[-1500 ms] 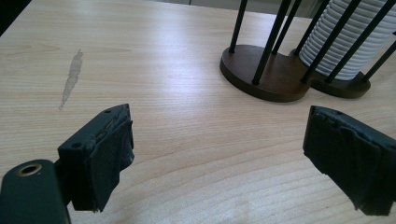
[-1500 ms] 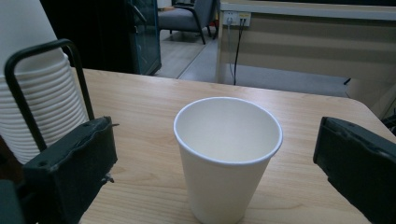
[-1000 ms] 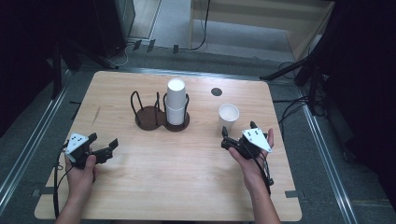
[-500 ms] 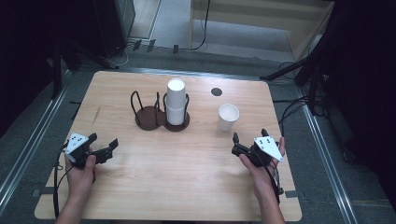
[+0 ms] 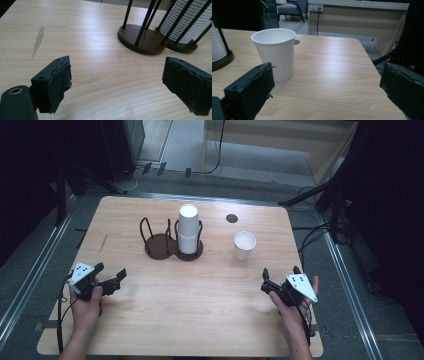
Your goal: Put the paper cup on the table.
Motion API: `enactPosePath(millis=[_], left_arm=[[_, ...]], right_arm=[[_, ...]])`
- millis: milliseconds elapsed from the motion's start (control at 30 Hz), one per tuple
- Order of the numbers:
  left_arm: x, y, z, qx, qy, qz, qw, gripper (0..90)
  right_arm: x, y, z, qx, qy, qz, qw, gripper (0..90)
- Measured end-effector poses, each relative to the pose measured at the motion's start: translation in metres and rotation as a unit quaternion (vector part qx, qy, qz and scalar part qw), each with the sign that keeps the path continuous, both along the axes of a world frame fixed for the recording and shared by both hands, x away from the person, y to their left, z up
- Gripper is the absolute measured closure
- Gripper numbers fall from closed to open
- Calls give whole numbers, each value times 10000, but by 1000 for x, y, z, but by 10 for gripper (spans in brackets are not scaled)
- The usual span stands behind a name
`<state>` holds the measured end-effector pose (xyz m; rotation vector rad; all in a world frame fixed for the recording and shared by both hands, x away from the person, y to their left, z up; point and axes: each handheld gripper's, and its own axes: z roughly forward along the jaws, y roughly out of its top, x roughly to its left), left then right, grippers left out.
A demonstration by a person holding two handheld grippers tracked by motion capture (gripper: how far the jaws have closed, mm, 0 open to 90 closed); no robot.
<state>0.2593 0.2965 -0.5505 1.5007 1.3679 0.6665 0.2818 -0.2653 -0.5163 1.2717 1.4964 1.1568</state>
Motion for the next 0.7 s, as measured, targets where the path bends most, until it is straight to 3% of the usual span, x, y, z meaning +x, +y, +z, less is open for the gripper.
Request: enactPosePath(millis=[700], left_arm=[[0,0,0,6,-4,-2,10000,90]], right_arm=[[-26,-39,-15,-55,169,-351,9992,0]])
